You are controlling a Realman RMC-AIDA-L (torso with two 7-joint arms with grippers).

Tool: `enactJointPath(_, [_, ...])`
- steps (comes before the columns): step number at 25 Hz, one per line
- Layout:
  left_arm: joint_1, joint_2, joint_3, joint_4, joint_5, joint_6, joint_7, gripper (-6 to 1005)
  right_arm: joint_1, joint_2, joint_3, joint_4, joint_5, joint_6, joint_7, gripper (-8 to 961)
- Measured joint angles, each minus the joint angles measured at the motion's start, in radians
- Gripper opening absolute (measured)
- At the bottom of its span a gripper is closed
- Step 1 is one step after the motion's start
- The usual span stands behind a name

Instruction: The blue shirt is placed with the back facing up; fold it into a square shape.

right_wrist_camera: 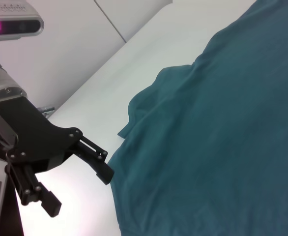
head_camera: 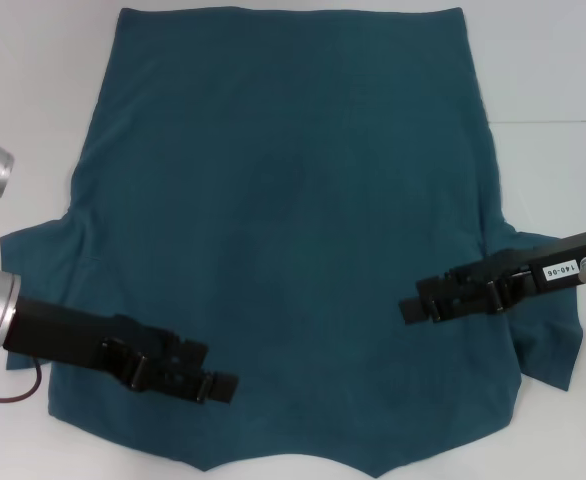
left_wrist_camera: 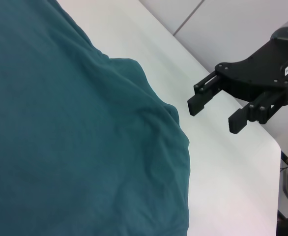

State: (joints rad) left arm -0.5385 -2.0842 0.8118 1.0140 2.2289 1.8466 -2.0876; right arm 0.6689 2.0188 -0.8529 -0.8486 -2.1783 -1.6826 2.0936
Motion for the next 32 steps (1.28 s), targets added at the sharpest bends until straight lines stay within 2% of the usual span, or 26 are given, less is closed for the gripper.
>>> enactJointPath(14, [-0.001, -0.001, -0.017, 0.001, 0.0, -0.004, -0.004, 902, -0.007, 0.0, 0.004, 0.006, 0.002, -0.001, -0.002, 674])
enactJointPath(18, [-0.001, 0.002, -0.104, 0.001, -0.001, -0.052, -0.06, 902, -0.008, -0.001, 0.084, 0.007, 0.006, 0.011, 0.016, 675])
enactJointPath(20, [0.0, 0.012, -0.161, -0.002, -0.001, -0.09, -0.12, 902, -0.008, -0.004, 0.143, 0.017, 0.007, 0.026, 0.054, 674])
enactJointPath(26, [0.024, 0.052, -0.33, -0.03, 0.001, -0.158, -0.357, 902, 0.003, -0.044, 0.227, 0.067, 0.007, 0.107, 0.225, 671])
enactJointPath(30, [0.047, 0.065, -0.455, -0.07, 0.015, -0.184, -0.43, 903, 0.02, -0.074, 0.251, 0.071, 0.007, 0.17, 0.322, 669])
enactJointPath(32, [0.056, 0.07, -0.501, -0.088, 0.038, -0.203, -0.44, 903, 0.035, -0.097, 0.257, 0.087, 0.008, 0.202, 0.353, 668])
